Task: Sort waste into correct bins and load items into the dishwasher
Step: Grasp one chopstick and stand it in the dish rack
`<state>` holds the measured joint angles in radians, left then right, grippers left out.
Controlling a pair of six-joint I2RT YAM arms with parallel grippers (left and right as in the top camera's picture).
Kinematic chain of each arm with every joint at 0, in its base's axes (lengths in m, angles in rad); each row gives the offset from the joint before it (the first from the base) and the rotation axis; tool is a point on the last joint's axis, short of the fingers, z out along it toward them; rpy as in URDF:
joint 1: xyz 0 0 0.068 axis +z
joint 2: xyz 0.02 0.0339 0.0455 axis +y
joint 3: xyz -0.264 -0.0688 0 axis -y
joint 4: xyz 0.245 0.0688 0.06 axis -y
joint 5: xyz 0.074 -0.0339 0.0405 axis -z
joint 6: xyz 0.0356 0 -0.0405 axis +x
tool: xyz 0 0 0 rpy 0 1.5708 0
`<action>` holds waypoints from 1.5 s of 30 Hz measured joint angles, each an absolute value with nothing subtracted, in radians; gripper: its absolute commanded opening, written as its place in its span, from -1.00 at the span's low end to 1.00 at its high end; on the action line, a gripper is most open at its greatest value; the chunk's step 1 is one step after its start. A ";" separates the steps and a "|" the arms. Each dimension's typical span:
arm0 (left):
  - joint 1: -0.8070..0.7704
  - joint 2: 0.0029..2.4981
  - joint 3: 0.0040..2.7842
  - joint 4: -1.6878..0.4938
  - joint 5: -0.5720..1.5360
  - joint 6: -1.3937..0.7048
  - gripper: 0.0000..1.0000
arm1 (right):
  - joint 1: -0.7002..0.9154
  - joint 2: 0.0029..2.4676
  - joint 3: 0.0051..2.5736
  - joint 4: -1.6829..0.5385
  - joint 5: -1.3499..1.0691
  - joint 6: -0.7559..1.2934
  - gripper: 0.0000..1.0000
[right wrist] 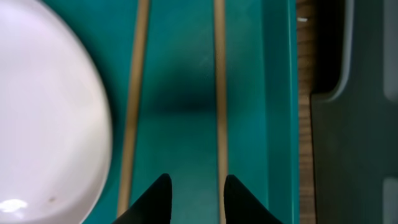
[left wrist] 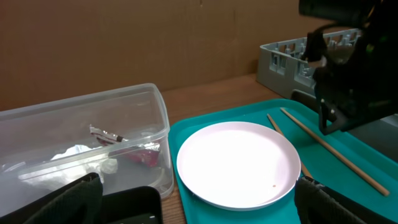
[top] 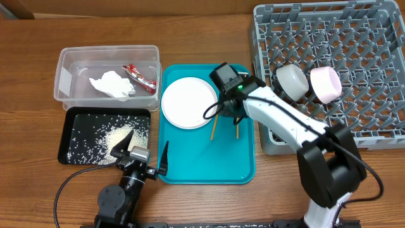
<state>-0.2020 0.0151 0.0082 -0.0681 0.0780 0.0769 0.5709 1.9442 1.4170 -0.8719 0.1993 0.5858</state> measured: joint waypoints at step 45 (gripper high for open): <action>-0.202 0.015 0.008 -0.068 0.078 0.077 1.00 | 0.345 1.845 1.543 -0.987 0.309 0.159 -0.07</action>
